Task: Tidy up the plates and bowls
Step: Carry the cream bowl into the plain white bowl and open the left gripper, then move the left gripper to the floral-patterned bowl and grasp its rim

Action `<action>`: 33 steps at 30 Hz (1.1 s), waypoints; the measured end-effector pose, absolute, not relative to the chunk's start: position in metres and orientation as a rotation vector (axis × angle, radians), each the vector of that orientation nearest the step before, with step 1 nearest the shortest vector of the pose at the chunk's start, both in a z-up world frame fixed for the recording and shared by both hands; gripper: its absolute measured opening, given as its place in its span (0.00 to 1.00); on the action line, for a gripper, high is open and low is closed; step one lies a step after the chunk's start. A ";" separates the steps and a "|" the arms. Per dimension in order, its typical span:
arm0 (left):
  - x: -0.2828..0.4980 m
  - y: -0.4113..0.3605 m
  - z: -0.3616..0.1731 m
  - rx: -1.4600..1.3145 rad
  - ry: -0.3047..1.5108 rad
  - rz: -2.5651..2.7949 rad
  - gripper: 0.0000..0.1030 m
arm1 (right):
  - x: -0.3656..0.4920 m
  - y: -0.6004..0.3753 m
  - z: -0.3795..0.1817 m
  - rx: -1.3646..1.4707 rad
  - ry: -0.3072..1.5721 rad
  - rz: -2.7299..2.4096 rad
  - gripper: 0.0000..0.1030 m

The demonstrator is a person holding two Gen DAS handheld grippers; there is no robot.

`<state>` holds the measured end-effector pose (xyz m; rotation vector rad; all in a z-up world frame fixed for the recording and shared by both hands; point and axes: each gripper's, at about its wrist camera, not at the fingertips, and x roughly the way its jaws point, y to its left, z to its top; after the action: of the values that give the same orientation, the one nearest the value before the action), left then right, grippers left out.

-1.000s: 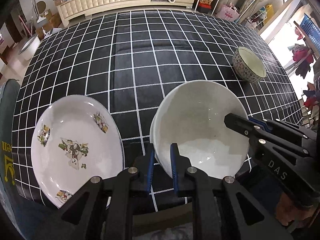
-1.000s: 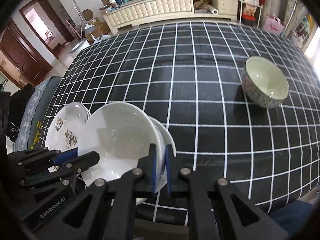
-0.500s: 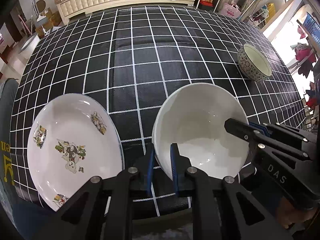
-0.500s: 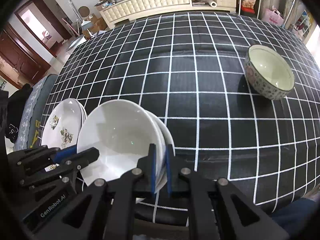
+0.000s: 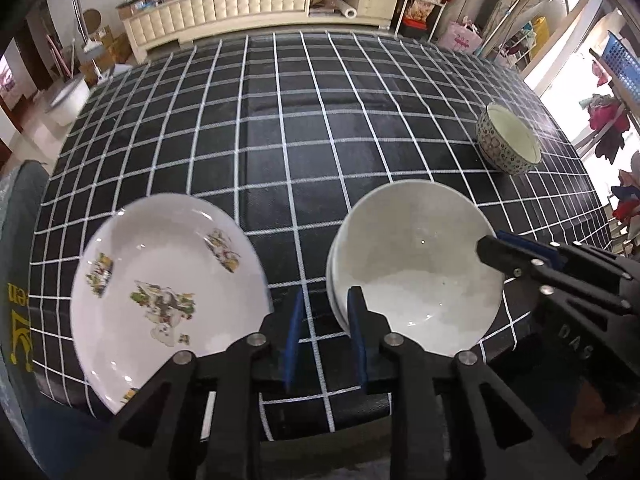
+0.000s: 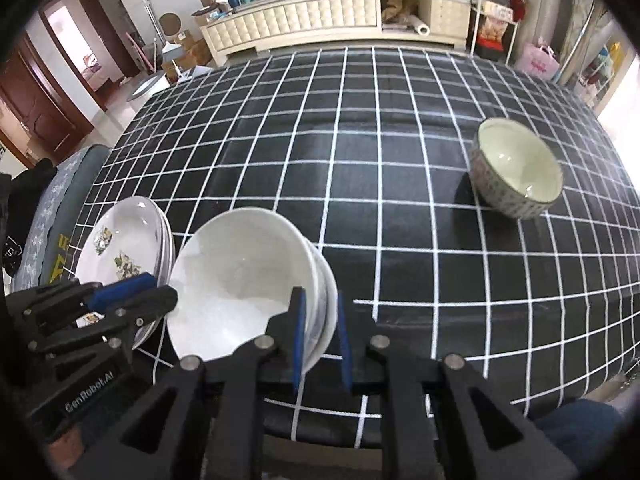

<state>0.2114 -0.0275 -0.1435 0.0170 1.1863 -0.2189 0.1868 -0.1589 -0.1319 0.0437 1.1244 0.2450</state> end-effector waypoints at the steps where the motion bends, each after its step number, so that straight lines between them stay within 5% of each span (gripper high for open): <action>1: 0.210 -0.027 -0.139 0.019 1.172 -0.219 0.25 | 0.186 -0.160 -0.129 0.042 1.115 0.242 0.21; 13: 0.184 -0.033 -0.077 0.051 0.960 -0.278 0.55 | 0.158 -0.171 -0.070 0.034 0.942 0.213 0.65; 22: 0.181 -0.059 -0.033 0.084 0.849 -0.339 0.79 | 0.151 -0.190 -0.032 0.020 0.841 0.191 0.69; 24: 0.184 -0.066 -0.026 0.087 0.835 -0.350 0.80 | 0.152 -0.198 -0.026 0.024 0.824 0.179 0.78; 33: 0.212 -0.104 -0.011 0.104 0.816 -0.383 0.80 | 0.168 -0.243 -0.007 0.052 0.780 0.117 0.84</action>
<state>0.2120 -0.1040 -0.0105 0.1044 0.8160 -0.3831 0.1676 -0.2434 -0.0066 0.0517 0.7799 0.1171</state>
